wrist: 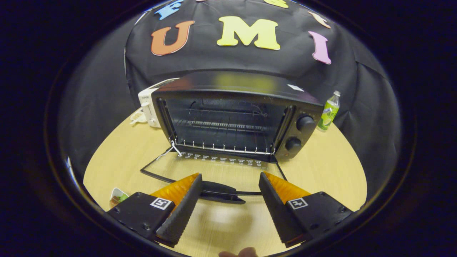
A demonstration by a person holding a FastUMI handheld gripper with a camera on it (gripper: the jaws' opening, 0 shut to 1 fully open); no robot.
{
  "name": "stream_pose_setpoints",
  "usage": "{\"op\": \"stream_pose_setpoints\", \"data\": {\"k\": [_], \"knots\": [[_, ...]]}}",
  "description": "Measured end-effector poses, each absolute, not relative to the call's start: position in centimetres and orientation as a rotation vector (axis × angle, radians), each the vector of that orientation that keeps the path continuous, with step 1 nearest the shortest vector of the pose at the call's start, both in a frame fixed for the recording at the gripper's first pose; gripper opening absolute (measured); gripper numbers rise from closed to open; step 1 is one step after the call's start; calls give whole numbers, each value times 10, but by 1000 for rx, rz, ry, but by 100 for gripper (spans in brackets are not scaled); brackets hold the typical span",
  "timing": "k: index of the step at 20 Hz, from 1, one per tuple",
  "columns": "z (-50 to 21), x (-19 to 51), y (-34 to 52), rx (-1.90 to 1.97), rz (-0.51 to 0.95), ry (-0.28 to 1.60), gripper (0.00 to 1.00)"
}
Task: Open the toaster oven, put the food inside, and close the toaster oven door.
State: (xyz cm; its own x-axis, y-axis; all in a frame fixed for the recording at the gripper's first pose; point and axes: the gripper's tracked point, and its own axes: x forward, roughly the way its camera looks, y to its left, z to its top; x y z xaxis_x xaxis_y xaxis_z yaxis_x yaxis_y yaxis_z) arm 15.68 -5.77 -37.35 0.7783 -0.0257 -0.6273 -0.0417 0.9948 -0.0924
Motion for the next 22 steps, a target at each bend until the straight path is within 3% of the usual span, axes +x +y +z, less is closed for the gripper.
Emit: {"op": "stream_pose_setpoints", "data": {"k": [5,14,22], "knots": [[-339,126,-55,-64,60,676,100],[-246,44,-7,203,417,899,100],[-320,10,60,478,469,1204,100]]}}
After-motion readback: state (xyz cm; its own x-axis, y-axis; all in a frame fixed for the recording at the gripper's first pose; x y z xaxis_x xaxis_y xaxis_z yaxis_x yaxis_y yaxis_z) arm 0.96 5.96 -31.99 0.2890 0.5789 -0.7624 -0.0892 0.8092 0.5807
